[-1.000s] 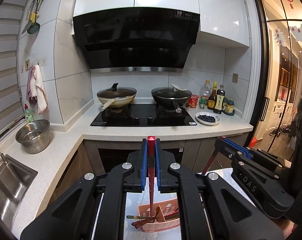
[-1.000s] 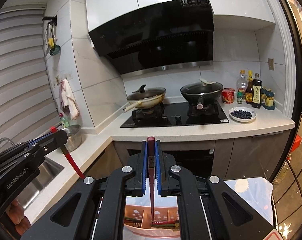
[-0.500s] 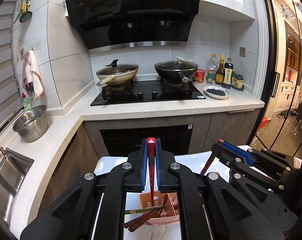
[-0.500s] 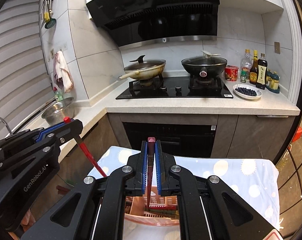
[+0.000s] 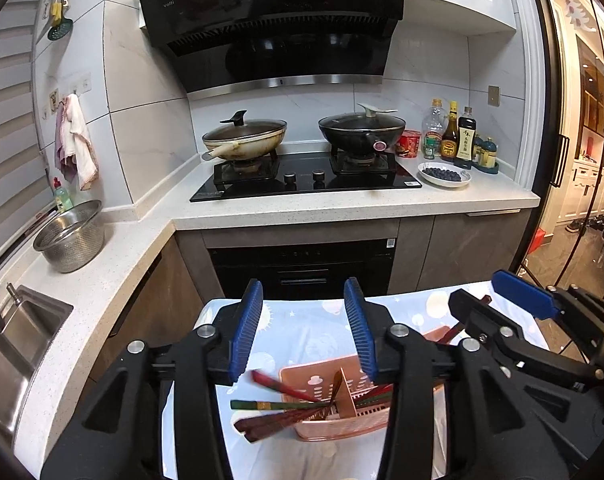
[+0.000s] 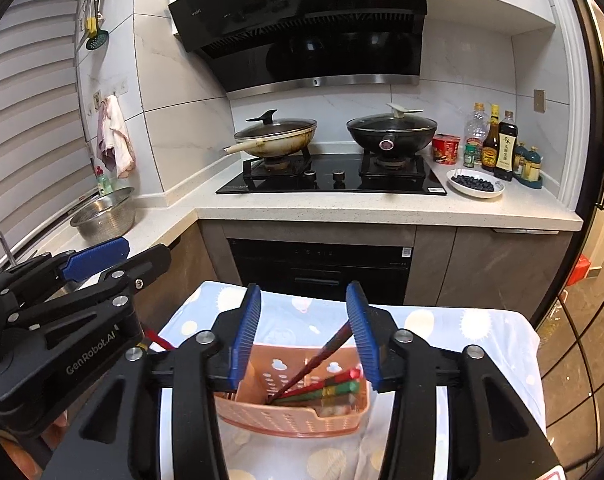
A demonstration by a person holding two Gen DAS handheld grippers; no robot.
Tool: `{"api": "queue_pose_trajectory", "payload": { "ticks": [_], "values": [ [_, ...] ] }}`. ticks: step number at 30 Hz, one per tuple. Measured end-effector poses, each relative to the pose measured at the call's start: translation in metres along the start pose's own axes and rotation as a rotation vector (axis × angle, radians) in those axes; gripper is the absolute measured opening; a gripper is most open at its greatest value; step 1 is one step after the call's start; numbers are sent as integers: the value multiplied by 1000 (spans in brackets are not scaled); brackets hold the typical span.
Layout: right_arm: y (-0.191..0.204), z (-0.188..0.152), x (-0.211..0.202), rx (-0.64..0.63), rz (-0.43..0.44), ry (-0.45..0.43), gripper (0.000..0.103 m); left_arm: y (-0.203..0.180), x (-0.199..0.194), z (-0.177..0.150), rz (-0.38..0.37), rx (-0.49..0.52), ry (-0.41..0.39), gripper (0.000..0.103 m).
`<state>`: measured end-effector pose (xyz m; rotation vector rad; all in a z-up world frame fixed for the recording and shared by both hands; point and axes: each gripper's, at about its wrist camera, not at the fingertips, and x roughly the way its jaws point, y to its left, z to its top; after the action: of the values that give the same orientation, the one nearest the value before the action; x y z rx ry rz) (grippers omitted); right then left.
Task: Organize utensils
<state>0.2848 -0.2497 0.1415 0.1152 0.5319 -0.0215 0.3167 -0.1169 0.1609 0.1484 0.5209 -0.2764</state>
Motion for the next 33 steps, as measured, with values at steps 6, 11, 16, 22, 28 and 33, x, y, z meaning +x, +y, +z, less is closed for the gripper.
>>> {"api": "queue_pose_trajectory", "payload": {
  "ticks": [6, 11, 16, 22, 28, 33],
  "values": [
    [2, -24, -33, -28, -50, -27, 60, -2, -18, -19, -4, 1, -2, 52],
    [2, -46, -51, -37, -87, -1, 63, -6, -32, -42, 4, 4, 17, 62],
    [-1, -65, -63, -7, -91, 36, 64, -9, -46, -61, 10, 4, 33, 71],
    [-3, -87, -73, 22, -108, 66, 64, -13, -57, -84, 19, 5, 54, 80],
    [-3, -101, -81, 29, -124, 91, 66, -12, -61, -99, 20, -9, 79, 84],
    [-8, -109, -87, 49, -140, 89, 76, -10, -64, -108, 21, -28, 92, 90]
  ]
}}
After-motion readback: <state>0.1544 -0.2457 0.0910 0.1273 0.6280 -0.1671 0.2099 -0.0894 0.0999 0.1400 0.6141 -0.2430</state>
